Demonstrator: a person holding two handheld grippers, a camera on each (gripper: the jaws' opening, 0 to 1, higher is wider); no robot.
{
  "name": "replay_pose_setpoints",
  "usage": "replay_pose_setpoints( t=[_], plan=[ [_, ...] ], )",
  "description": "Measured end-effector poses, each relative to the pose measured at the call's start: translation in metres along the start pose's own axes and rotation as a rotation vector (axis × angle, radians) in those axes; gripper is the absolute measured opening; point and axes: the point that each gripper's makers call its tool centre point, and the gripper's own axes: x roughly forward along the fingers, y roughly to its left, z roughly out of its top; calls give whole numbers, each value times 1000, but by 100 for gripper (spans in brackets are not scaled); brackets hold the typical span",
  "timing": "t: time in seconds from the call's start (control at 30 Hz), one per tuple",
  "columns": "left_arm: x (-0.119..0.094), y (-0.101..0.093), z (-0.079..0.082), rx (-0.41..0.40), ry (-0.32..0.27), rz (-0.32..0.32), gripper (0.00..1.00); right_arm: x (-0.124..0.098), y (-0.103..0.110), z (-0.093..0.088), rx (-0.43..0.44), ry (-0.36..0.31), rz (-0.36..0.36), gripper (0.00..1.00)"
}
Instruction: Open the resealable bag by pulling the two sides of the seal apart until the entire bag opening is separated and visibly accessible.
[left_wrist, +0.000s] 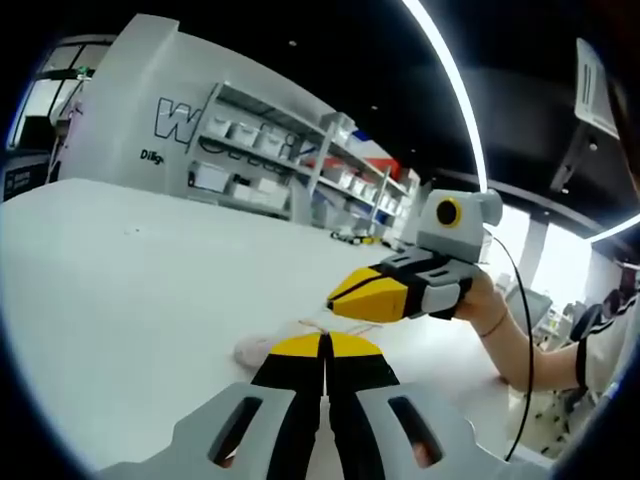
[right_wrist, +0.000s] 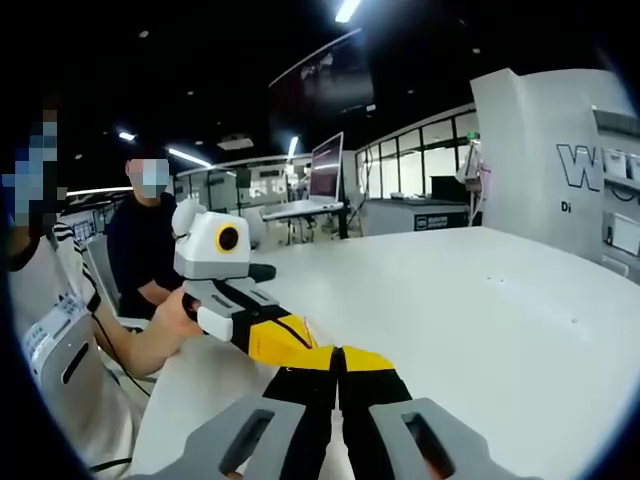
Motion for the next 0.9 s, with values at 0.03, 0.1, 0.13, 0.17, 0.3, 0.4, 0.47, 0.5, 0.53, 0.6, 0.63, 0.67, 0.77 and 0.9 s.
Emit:
replay_pose_setpoints(
  t=[0.03, 0.1, 0.13, 0.17, 0.3, 0.4, 0.47, 0.5, 0.53, 0.6, 0.63, 0.67, 0.77, 0.9],
  plan=[
    [0, 0, 0, 3, -1, 1, 0, 0, 0, 0, 0, 0, 0, 0],
    [0, -1, 0, 12, -3, 3, 0, 0, 0, 0, 0, 3, 0, 0],
    [0, -1, 0, 22, 0, 6, 0, 0, 0, -1, 0, 4, -1, 0],
    [0, -1, -1, 32, 4, 9, 0, 0, 0, -1, -1, 6, -2, 0],
    [0, -3, -1, 83, 9, 25, 0, 0, -2, -1, -18, 17, -16, 0],
    [0, -4, -2, 105, 14, 32, 0, 0, -2, -1, -32, 26, -29, 0],
    [0, -3, -2, 111, 14, 33, 0, 0, -3, -2, -38, 31, -34, 0],
    [0, -4, -3, 110, 16, 31, 0, 0, -4, -2, -43, 34, -39, 0],
    [-1, -5, -3, 111, 18, 28, 0, -1, -5, -2, -49, 37, -45, 0],
    [-1, -6, -4, 115, 19, 28, 0, -1, -6, -2, -59, 38, -55, 0],
    [-2, -6, -4, 118, 19, 27, 0, -1, -6, -2, -61, 37, -58, 0],
    [-2, -7, -4, 119, 20, 26, 0, -1, -7, -1, -62, 36, -59, 0],
    [-2, -8, -5, 123, 23, 26, 0, -4, -8, -1, -72, 36, -72, 0],
    [-2, -11, -10, 119, 37, 21, 0, -6, -11, -1, -79, 37, -85, 0]
  ],
)
